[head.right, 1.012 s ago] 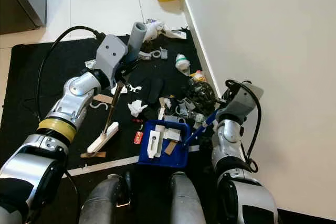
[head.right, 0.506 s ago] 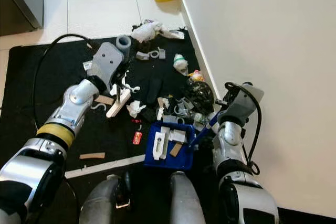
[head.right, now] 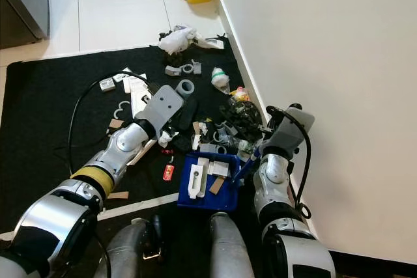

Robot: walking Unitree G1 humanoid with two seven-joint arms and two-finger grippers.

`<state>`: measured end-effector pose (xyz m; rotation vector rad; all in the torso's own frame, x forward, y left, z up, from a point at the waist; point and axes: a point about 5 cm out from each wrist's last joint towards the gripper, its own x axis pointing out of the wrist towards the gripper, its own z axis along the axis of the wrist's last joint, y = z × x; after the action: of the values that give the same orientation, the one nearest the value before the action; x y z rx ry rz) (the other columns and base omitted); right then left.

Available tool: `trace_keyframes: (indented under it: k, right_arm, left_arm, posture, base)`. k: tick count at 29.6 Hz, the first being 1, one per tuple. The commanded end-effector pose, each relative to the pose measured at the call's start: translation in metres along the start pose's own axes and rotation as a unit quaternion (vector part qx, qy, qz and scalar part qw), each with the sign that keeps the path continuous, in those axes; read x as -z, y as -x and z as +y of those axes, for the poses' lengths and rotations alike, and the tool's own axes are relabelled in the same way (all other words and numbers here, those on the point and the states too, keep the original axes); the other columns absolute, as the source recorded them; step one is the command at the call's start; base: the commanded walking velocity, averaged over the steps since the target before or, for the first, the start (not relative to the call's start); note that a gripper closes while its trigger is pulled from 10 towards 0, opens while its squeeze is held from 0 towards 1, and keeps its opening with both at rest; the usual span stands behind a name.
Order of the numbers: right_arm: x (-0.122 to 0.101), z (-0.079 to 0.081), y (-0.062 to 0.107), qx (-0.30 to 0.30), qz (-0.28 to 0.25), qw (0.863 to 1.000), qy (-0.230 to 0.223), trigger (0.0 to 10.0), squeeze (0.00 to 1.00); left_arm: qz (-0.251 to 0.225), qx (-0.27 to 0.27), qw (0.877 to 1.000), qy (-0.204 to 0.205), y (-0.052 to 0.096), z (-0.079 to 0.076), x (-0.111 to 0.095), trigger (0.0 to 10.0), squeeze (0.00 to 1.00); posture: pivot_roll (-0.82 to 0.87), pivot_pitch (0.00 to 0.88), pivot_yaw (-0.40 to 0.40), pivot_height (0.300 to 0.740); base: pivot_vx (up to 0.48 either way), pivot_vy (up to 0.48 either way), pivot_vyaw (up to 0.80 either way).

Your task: Sweep floor

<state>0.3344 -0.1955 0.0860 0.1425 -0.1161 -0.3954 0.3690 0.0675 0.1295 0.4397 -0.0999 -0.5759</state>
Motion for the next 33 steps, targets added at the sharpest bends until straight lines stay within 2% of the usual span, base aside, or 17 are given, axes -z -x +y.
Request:
trace_keyframes:
  k: [1, 4, 5, 8, 12, 14, 17, 21, 25, 26, 27, 28, 29, 30, 31, 33]
  right_arm:
    - [0.019, -0.007, 0.013, 0.011, 0.040, 0.999, 0.005, 10.0, 0.00]
    - [0.020, -0.006, 0.014, 0.009, 0.046, 0.999, 0.002, 10.0, 0.00]
    - [0.020, -0.006, 0.014, 0.009, 0.046, 0.999, 0.002, 10.0, 0.00]
    - [0.023, -0.006, 0.015, 0.009, 0.055, 0.998, 0.000, 10.0, 0.00]
    - [0.025, -0.005, 0.016, 0.010, 0.061, 0.998, -0.001, 10.0, 0.00]
    - [0.025, -0.004, 0.016, 0.011, 0.064, 0.998, -0.003, 10.0, 0.00]
    - [0.025, -0.003, 0.016, 0.012, 0.063, 0.998, -0.005, 10.0, 0.00]
    - [0.024, -0.003, 0.015, 0.013, 0.062, 0.998, -0.007, 10.0, 0.00]
    - [0.022, -0.002, 0.013, 0.011, 0.061, 0.998, -0.012, 10.0, 0.00]
    - [0.022, -0.002, 0.013, 0.011, 0.061, 0.998, -0.012, 10.0, 0.00]
    - [0.022, -0.002, 0.012, 0.010, 0.061, 0.998, -0.013, 10.0, 0.00]
    - [0.022, -0.001, 0.012, 0.007, 0.063, 0.998, -0.014, 10.0, 0.00]
    - [0.022, -0.001, 0.012, 0.007, 0.063, 0.998, -0.014, 10.0, 0.00]
    - [0.022, -0.001, 0.012, 0.006, 0.064, 0.998, -0.014, 10.0, 0.00]
    - [0.022, -0.001, 0.012, 0.006, 0.064, 0.998, -0.014, 10.0, 0.00]
    - [0.022, 0.000, 0.012, 0.004, 0.067, 0.998, -0.015, 10.0, 0.00]
  left_arm:
    - [-0.005, -0.001, 0.998, 0.066, -0.008, -0.016, -0.005, 10.0, 0.00]
    - [-0.032, -0.006, 0.991, 0.126, -0.019, -0.022, -0.024, 10.0, 0.00]
    - [-0.032, -0.006, 0.991, 0.126, -0.019, -0.022, -0.024, 10.0, 0.00]
    - [-0.070, 0.019, 0.980, 0.183, -0.033, -0.037, -0.052, 10.0, 0.00]
    - [-0.089, 0.042, 0.973, 0.211, -0.040, -0.050, -0.069, 10.0, 0.00]
    - [-0.112, 0.051, 0.966, 0.228, -0.044, -0.055, -0.085, 10.0, 0.00]
    - [-0.139, 0.053, 0.958, 0.244, -0.048, -0.053, -0.101, 10.0, 0.00]
    - [-0.162, 0.046, 0.955, 0.243, -0.050, -0.041, -0.113, 10.0, 0.00]
    - [-0.164, 0.034, 0.973, 0.157, -0.048, -0.004, -0.121, 10.0, 0.00]
    - [-0.164, 0.034, 0.973, 0.157, -0.048, -0.004, -0.121, 10.0, 0.00]
    - [-0.166, 0.029, 0.975, 0.145, -0.047, 0.002, -0.120, 10.0, 0.00]
    - [-0.170, 0.028, 0.977, 0.128, -0.042, 0.014, -0.116, 10.0, 0.00]
    - [-0.170, 0.028, 0.977, 0.128, -0.042, 0.014, -0.116, 10.0, 0.00]
    - [-0.167, 0.029, 0.980, 0.099, -0.037, 0.021, -0.111, 10.0, 0.00]
    - [-0.167, 0.029, 0.980, 0.099, -0.037, 0.021, -0.111, 10.0, 0.00]
    - [-0.147, 0.027, 0.987, 0.060, -0.026, 0.037, -0.093, 10.0, 0.00]
  posture:
    - [-0.10, 0.345, -0.028, 0.740]
    - [-0.10, 0.345, -0.028, 0.740]
    - [-0.10, 0.345, -0.028, 0.740]
    - [-0.10, 0.342, -0.027, 0.740]
    - [-0.10, 0.339, -0.022, 0.740]
    - [-0.10, 0.336, -0.019, 0.740]
    - [-0.09, 0.330, -0.015, 0.740]
    - [-0.08, 0.321, -0.012, 0.740]
    - [-0.06, 0.307, -0.014, 0.740]
    - [-0.06, 0.307, -0.014, 0.740]
    - [-0.06, 0.306, -0.014, 0.740]
    - [-0.05, 0.297, -0.016, 0.740]
    - [-0.05, 0.297, -0.016, 0.740]
    - [-0.04, 0.292, -0.019, 0.740]
    - [-0.04, 0.292, -0.019, 0.740]
    - [-0.03, 0.286, -0.021, 0.740]
  base:
    - [0.000, 0.000, 0.00]
    - [0.000, 0.000, 0.00]
    - [0.000, 0.000, 0.00]
    - [0.000, 0.000, 0.00]
    - [0.000, 0.000, 0.00]
    - [0.000, 0.000, 0.00]
    - [0.000, 0.000, 0.00]
    - [0.000, 0.000, 0.00]
    - [0.000, 0.000, 0.00]
    - [0.000, 0.000, 0.00]
    - [0.000, 0.000, 0.00]
    - [0.000, 0.000, 0.00]
    - [0.000, 0.000, 0.00]
    - [0.000, 0.000, 0.00]
    - [0.000, 0.000, 0.00]
    - [0.000, 0.000, 0.00]
